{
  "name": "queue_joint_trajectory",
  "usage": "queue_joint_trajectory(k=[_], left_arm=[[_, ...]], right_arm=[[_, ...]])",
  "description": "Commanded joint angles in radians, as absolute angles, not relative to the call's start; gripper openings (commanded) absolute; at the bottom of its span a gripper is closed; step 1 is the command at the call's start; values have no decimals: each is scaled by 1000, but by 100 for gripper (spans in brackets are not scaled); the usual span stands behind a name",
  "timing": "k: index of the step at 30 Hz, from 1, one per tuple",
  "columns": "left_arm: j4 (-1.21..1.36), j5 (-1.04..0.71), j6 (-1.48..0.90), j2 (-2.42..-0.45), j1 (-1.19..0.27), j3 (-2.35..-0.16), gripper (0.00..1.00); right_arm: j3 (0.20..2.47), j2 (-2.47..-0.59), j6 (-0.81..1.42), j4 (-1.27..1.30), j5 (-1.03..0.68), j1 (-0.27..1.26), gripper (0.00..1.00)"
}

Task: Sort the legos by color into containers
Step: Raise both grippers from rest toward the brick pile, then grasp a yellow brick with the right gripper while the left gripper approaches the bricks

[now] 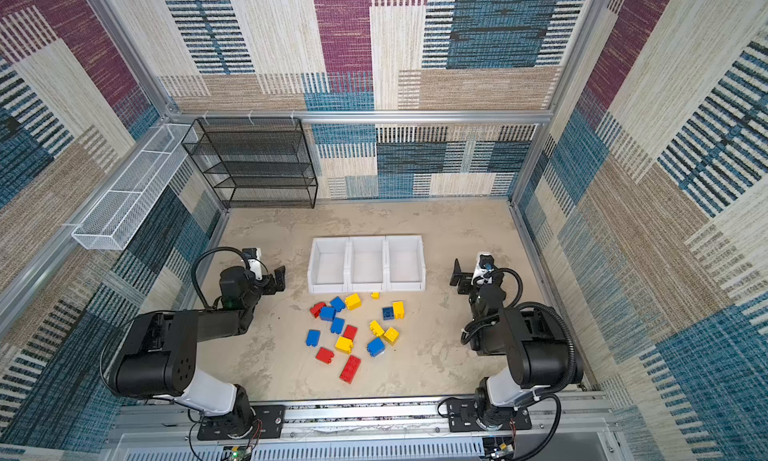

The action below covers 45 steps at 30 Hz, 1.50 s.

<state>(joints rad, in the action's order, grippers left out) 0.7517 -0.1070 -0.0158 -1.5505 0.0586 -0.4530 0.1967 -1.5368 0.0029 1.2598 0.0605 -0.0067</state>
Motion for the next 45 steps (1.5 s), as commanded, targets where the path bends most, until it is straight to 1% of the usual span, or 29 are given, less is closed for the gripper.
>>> queue_joint_trajectory(k=[1,25,31,32,33,34,37,39,42,45], left_arm=[[777,-107,6,-1544,59,-449,99],[770,-106,6,-1551,60,-457,99],[765,-91,2,-1518,58,-450,99],[700,-75,-3,-1472,58,-463,99],[543,-59,-20,-1407,58,-502,99],[391,-44,-43,-1350,58,-554,99],[95,-6,-141,-1237,46,-674,99],[-16,32,-220,-1177,27,-693,99],[-157,24,-274,-1077,-8,-690,99],[-261,-82,-282,-965,-53,-669,99]], right_arm=[[199,-1535,4,1305,55,-6,100],[201,-1538,7,1299,57,-6,100],[197,-1523,4,1301,55,-6,100],[207,-1495,0,1268,50,-6,100],[236,-1444,-8,1161,49,1,100],[292,-1395,-2,1008,45,10,100],[448,-1297,31,631,0,48,100],[516,-1241,59,436,28,117,100],[579,-1160,130,197,57,232,100],[611,-1103,229,-17,94,342,100]])
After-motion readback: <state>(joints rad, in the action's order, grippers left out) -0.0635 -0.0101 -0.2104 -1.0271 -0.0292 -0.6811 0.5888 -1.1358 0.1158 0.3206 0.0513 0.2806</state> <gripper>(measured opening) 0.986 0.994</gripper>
